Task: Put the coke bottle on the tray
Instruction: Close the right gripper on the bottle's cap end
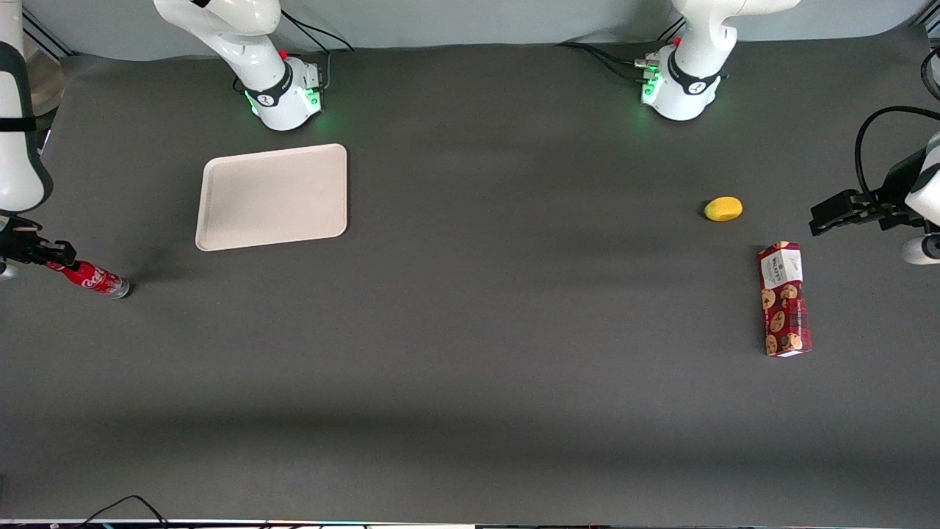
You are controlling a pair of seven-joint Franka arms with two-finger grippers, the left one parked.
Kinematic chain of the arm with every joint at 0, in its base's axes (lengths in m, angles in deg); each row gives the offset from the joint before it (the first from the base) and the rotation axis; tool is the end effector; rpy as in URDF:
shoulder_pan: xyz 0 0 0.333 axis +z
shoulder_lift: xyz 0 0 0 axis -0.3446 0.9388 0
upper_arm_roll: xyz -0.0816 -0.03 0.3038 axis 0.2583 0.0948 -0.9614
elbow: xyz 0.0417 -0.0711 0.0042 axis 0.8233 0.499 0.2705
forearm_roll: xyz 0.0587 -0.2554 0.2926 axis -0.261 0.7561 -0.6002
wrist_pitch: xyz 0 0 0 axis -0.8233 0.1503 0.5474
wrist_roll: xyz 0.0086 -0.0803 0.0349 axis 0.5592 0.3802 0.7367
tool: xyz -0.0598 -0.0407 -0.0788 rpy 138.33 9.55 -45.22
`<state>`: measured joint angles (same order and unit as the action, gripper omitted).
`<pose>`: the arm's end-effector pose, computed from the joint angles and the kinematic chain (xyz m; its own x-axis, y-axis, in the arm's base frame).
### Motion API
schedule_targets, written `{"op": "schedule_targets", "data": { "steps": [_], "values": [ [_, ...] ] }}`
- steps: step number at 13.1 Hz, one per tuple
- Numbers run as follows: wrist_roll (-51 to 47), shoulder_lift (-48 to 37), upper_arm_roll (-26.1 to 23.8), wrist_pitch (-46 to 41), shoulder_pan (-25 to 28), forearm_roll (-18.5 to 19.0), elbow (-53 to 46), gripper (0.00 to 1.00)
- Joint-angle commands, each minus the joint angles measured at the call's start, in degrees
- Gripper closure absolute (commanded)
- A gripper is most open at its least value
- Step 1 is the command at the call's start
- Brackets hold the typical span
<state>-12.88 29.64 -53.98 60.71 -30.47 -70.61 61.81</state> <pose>0.4903 -0.3392 0.3486 0.9967 -0.0429 0.0684 -0.0462 -0.9978 0.0481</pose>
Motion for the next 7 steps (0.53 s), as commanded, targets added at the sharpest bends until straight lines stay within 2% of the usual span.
{"op": "schedule_targets", "data": {
  "steps": [1, 3, 5, 7],
  "values": [
    [0.95, -2.32, 1.87, -14.94, 0.39, -1.66, -10.5, 1.0],
    [-0.8, -4.6, 2.05, -22.44, 0.47, -0.96, -14.83, 1.0],
    [-6.49, -8.63, 1.35, -24.39, 1.17, 0.35, -15.02, 1.0],
    [-16.23, -12.85, -2.58, -29.04, 2.58, 6.31, -14.84, 1.0]
  ]
}}
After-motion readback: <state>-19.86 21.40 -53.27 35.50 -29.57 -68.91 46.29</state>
